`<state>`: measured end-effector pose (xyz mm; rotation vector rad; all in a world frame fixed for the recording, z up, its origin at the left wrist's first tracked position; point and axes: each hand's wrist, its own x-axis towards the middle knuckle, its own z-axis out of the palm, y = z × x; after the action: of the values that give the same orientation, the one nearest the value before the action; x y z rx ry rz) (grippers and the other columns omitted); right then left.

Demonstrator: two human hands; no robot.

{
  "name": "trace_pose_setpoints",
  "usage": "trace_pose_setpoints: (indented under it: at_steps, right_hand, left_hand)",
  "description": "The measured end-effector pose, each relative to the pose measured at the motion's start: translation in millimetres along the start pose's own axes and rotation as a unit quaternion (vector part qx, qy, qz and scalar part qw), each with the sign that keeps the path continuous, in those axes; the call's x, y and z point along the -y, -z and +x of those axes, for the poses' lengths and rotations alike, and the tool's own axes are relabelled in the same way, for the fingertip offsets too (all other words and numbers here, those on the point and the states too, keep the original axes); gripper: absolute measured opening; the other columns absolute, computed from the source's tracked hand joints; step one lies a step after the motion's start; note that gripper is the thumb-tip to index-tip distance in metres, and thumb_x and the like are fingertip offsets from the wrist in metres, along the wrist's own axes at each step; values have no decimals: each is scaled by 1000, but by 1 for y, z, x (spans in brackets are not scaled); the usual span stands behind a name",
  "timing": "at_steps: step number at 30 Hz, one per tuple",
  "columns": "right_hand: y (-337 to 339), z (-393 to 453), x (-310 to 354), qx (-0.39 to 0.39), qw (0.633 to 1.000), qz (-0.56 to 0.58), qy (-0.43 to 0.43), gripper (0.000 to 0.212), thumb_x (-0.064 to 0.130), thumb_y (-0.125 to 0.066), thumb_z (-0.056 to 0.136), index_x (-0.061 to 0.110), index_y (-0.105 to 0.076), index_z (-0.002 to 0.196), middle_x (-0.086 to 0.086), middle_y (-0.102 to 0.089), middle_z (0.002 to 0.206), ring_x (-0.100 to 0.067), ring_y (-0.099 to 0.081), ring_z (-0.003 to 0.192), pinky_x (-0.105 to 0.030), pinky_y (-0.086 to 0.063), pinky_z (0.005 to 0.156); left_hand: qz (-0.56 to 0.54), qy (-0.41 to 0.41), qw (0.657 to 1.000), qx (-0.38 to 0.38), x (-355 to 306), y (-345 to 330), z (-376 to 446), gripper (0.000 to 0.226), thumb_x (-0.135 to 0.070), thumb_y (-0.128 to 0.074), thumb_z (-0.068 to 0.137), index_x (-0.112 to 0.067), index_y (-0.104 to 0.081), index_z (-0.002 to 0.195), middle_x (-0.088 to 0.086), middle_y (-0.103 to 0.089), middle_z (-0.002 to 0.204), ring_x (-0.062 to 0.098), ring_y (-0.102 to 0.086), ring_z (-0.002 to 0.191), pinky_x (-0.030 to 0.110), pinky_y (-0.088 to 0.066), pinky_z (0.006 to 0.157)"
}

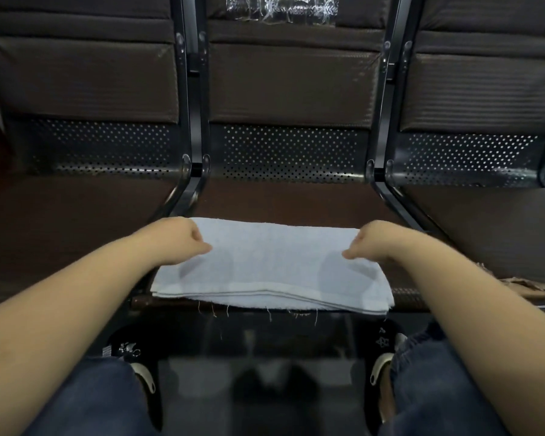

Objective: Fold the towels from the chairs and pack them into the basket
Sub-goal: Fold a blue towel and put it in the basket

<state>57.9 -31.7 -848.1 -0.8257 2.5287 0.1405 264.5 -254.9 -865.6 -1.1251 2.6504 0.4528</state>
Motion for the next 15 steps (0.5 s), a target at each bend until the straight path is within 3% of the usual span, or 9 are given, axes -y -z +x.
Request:
trace_pose_setpoints:
  at_steps: [2,5,7,10,15]
  right_hand:
    - [-10,-4,24,-21,998,17,54,61,48,-48,94,8,-43,140,-10,-44,142,-27,-46,126,-34,-39,102]
    - [-35,5,54,-2,996,41,85,73,57,-39,94,16,-19,151,-14,-24,154,-31,-28,138,-39,-28,112]
    - [-50,15,65,23,998,19,61,78,64,-32,93,21,-7,153,-13,-6,159,-33,-9,145,-50,-15,116]
    - [-59,26,71,69,996,32,-35,84,73,-25,88,28,6,152,-8,17,159,-35,15,145,-66,0,111]
    - [-59,37,74,82,993,42,-80,87,77,-21,86,31,17,150,-7,26,156,-36,20,143,-70,6,105]
  left_hand:
    - [20,-45,999,0,-21,-16,3,50,-51,-53,90,-24,-49,132,3,-41,141,23,-46,123,34,-40,100]
    - [80,-113,990,24,-49,-43,10,68,-56,-43,93,-24,-22,149,9,-6,160,26,-10,146,39,-19,117]
    - [103,-132,984,54,-62,-56,14,72,-60,-33,94,-26,-9,152,8,10,160,27,6,148,42,-7,119]
    - [94,-100,986,98,-69,-69,24,76,-70,-22,91,-31,2,152,5,17,159,29,13,146,50,2,116]
    - [91,-32,990,102,-65,-72,43,89,-84,-16,78,-39,12,150,0,24,157,29,18,145,59,7,112]
